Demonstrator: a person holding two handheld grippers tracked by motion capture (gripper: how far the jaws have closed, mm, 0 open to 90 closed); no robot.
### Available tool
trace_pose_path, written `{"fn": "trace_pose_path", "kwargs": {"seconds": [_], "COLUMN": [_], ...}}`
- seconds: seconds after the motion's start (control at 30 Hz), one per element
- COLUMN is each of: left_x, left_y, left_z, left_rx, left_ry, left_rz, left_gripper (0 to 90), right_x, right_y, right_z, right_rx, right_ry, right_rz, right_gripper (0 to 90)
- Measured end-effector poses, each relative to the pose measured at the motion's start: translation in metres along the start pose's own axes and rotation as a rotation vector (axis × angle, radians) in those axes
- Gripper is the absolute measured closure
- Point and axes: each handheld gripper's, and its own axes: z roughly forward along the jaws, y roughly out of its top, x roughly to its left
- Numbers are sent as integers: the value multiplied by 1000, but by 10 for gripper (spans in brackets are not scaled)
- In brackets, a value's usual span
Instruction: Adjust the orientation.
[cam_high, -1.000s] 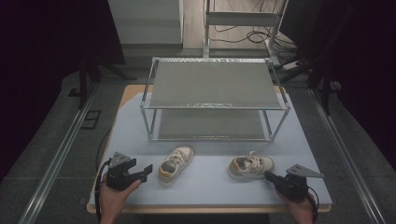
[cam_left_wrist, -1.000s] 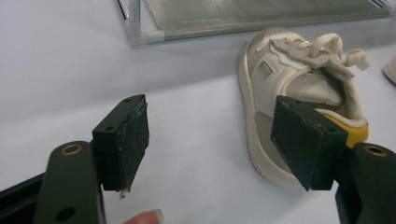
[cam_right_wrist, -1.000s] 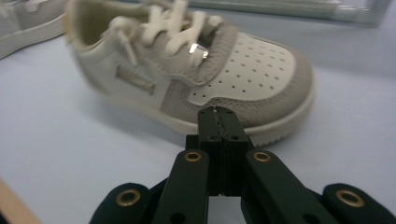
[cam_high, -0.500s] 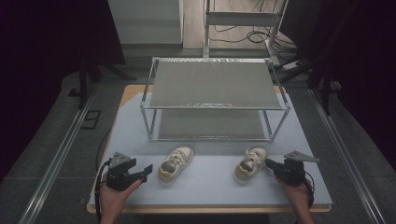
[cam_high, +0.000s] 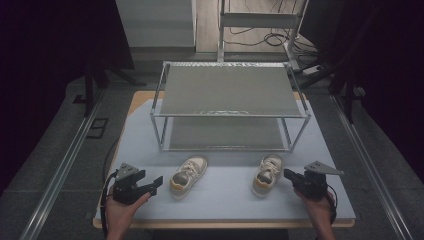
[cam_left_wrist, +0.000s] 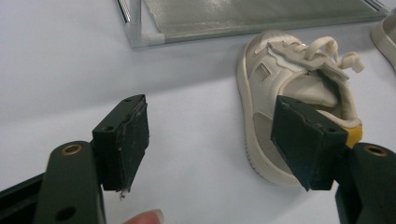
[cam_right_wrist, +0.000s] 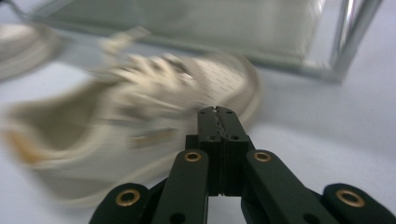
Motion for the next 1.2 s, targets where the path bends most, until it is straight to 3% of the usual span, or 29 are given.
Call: {"fn": "trace_pose_path", "kwargs": {"seconds": [0.1,0.2,0.4,0.53,0.83,1.2], "left_x": [0,-1,-2,-2,-3,-3], "left_y": [0,0,0,0,0,0], "left_z": [-1,-2,0,2,3,2], "left_rx": [-2,-6,-2,7,7,6], "left_ry": [1,-3,-2,-3,-10,-10], "left_rz": [-1,2,4,4,10,7], "left_gripper": [278,279,278,278,278,278], "right_x": [22,46,87,102,101,87], "right_y": [7,14,18,17,7,-6], "right_z": [-13,-15,9,26,39,17], "right_rx": [-36,-54,-12,13,44,43], "right_ry": [37,103,188,177,130,133], "right_rz": [-46,-85,-161,-202,-204,-165], "right_gripper": [891,890,884,884,888,892]}}
